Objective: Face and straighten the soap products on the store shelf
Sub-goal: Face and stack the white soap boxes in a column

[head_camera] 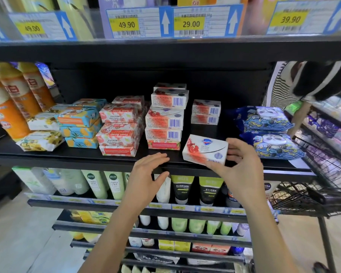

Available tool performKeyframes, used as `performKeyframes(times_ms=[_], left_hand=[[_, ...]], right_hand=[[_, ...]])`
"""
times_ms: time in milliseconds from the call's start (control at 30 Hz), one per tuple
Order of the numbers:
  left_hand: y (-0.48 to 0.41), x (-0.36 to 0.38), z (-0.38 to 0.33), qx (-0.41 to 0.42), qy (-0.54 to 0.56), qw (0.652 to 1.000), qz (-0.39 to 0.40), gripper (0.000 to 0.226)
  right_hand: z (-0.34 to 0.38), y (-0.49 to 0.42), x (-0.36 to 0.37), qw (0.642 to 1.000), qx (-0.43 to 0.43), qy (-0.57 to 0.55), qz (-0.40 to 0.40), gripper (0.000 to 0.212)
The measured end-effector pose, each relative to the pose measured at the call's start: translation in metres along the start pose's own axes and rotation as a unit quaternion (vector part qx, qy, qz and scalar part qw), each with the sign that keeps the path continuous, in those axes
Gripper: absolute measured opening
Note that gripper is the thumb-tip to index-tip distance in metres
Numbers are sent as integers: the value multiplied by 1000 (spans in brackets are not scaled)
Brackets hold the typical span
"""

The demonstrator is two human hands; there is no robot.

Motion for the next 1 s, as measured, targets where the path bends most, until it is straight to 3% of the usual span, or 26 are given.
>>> performKeyframes(times_ms=[167, 233, 333, 433, 533, 667, 733, 867, 1000], left_hand=[[7, -15, -16, -59, 204, 977, -9, 32], [9, -19, -20, -81, 287, 954, -27, 33], [11, -9, -24, -111, 394, 912, 4, 56], [13, 0, -28, -124, 466, 876, 25, 54], [16, 3, -25, -124, 502, 856, 15, 52], [21, 4, -24, -119, 524, 843, 3, 49], [24, 5, -26, -112, 528, 842, 3, 48], [25, 3, -31, -100, 532, 841, -1, 44], [24, 2, -33, -98, 531, 842, -7, 48]], right_hand=[[7, 11, 16, 994, -45, -77, 56, 74], [13, 14, 22, 991, -67, -87, 75, 74], [19, 18, 30, 986, -86, -109, 93, 75], [20, 22, 36, 984, -90, -120, 97, 74], [17, 25, 41, 983, -70, -123, 117, 77], [6, 28, 46, 970, 25, -195, 139, 73], [1, 29, 45, 961, 63, -236, 129, 64], [-3, 31, 46, 950, 87, -273, 127, 18], [-1, 30, 46, 947, 79, -283, 132, 14]])
Point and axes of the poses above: each hand's wrist, its own y-axis away from the middle knuckle, its own x-axis out of the palm, z = x × y, the point moved 8 cm from there along -y, towards the middle knuckle, and after that the axes turned 13 degrees about z, right-handed, at the moved point
